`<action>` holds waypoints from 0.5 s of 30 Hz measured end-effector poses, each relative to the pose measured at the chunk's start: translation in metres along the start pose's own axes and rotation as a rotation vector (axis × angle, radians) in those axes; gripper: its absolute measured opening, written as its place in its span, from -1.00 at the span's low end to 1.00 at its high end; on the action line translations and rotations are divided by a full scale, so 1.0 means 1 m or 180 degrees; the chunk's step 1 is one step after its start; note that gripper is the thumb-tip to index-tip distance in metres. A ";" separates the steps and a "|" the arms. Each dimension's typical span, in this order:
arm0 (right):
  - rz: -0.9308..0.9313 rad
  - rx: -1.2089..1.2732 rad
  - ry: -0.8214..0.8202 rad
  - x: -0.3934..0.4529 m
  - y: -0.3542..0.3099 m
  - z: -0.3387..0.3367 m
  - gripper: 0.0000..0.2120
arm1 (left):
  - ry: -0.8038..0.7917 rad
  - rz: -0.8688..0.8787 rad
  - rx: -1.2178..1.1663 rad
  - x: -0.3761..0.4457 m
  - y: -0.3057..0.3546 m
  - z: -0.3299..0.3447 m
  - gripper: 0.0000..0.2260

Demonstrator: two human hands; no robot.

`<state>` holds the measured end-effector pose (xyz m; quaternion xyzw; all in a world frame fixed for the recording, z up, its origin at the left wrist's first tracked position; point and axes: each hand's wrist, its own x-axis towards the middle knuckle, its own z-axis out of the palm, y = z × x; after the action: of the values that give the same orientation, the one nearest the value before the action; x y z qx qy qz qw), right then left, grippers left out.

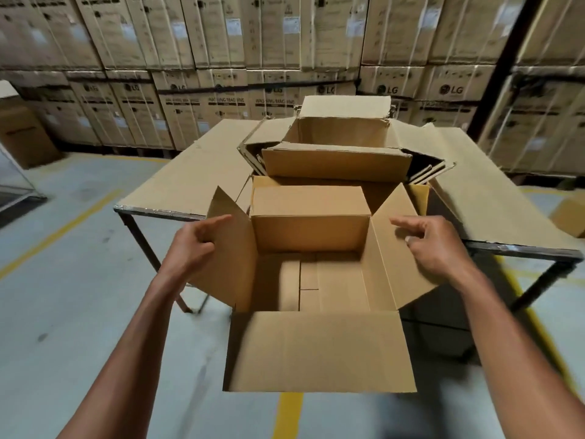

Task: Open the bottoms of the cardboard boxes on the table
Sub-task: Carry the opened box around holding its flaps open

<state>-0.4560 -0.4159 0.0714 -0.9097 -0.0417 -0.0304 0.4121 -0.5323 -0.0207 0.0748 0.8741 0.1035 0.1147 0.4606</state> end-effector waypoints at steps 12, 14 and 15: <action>-0.0235 0.0092 0.0670 0.000 -0.049 -0.102 -0.50 | -0.0101 0.0761 -0.0182 0.055 0.096 -0.023 -0.39; -0.0297 0.0216 0.0721 0.004 -0.061 -0.119 -0.50 | -0.0046 0.0803 -0.0232 0.061 0.112 -0.029 -0.40; -0.0340 0.0255 0.0757 0.007 -0.068 -0.127 -0.49 | -0.0016 0.0829 -0.0246 0.064 0.119 -0.031 -0.40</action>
<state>-0.4583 -0.4667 0.2061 -0.8790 -0.0422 -0.1582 0.4479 -0.4715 -0.0439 0.1973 0.8620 -0.0166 0.1753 0.4754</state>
